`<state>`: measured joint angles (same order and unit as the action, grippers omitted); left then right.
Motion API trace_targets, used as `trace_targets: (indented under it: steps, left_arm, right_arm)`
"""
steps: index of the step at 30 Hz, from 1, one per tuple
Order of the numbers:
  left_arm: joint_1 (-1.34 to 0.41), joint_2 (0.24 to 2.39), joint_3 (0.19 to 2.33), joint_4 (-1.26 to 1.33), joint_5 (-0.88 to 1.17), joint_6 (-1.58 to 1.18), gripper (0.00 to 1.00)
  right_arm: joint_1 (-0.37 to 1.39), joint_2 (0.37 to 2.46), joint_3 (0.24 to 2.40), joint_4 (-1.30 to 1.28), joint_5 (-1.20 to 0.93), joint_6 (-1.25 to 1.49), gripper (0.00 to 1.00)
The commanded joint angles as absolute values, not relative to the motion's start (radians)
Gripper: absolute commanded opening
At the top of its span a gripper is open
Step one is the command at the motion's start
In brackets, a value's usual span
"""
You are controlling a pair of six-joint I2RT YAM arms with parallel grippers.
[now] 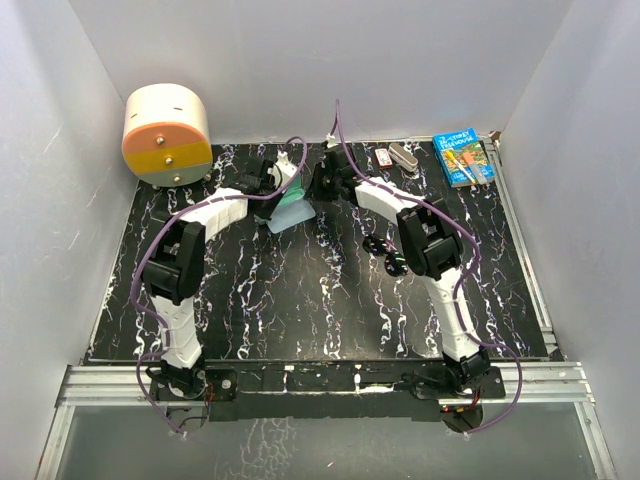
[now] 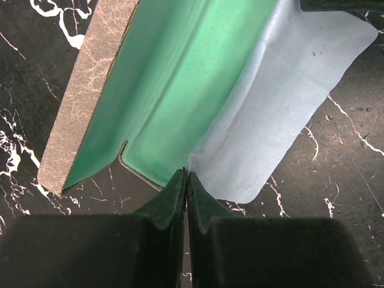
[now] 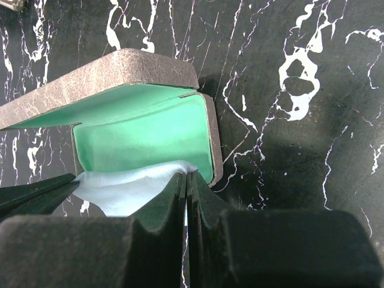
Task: Organize the sunglasses
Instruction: Place the glasses cleaning cloth in the sunglasses case.
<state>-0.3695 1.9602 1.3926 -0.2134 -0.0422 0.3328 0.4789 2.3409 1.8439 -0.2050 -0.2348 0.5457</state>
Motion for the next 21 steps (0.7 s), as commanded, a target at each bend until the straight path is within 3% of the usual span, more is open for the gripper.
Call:
trace_targets:
  steps: [1,21]
  left_arm:
    - [-0.372,1.956,1.437,-0.219,-0.07,0.343,0.0]
    - [-0.371,1.99,1.457,-0.194,-0.144,0.362,0.0]
  right_arm:
    - [0.471,2.347,1.908,-0.137,-0.251,0.556,0.08]
    - [0.47,2.385,1.951,-0.085,-0.268,0.575,0.08]
